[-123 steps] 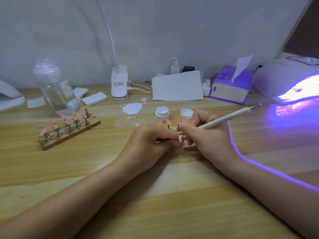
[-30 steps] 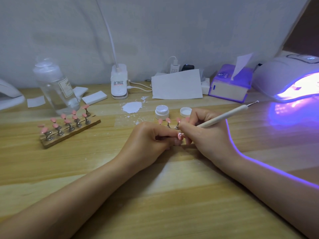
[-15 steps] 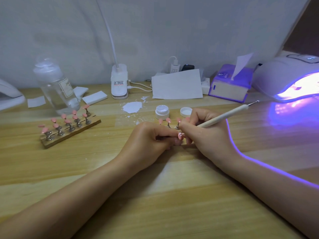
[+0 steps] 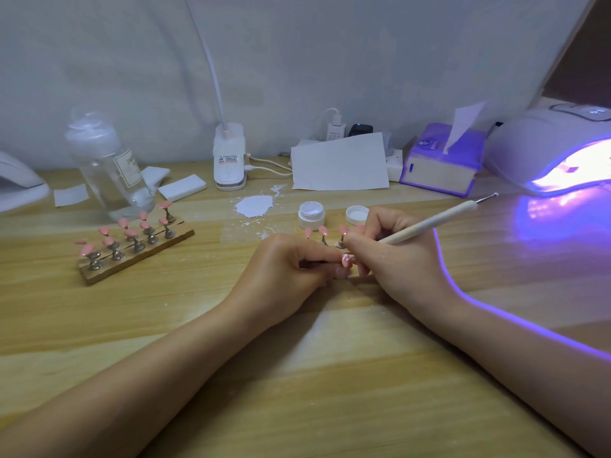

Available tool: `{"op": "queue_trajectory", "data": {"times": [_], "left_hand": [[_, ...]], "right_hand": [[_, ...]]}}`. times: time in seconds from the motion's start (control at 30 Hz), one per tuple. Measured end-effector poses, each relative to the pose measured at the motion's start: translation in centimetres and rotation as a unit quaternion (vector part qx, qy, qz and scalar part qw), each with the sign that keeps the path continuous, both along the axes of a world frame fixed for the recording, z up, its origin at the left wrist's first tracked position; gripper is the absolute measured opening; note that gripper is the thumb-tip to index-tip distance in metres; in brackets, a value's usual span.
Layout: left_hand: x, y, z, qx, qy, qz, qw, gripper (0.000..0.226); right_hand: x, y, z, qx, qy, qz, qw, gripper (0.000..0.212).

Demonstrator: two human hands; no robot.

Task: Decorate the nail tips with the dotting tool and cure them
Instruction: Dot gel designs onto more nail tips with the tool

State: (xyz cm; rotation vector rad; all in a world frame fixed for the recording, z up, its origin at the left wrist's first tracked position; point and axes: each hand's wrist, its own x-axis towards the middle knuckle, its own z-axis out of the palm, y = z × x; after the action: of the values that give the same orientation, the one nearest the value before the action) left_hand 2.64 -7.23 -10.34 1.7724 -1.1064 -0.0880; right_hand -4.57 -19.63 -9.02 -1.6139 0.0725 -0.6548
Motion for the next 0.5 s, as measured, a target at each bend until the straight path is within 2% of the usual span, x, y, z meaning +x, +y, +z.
{"op": "queue_trajectory", "data": {"times": [0.1,0.27,0.5], "left_hand": [[-0.05,-0.01,-0.03,-0.002,0.023,0.004,1.000,0.024],[-0.14,0.01,0.02,-0.002,0.057,0.006,0.998,0.017],[-0.32,0.04,0.16,-0.010,0.060,-0.005,0.998,0.013]], "right_hand": [[0.02,-0.24,-0.04,-0.009,-0.010,-0.030,0.999,0.038],[0.04,-0.50,0.02,0.013,-0.043,-0.074,0.996,0.047],[-0.12,-0.41,0.41,0.028,-0.047,-0.074,0.996,0.032]]}}
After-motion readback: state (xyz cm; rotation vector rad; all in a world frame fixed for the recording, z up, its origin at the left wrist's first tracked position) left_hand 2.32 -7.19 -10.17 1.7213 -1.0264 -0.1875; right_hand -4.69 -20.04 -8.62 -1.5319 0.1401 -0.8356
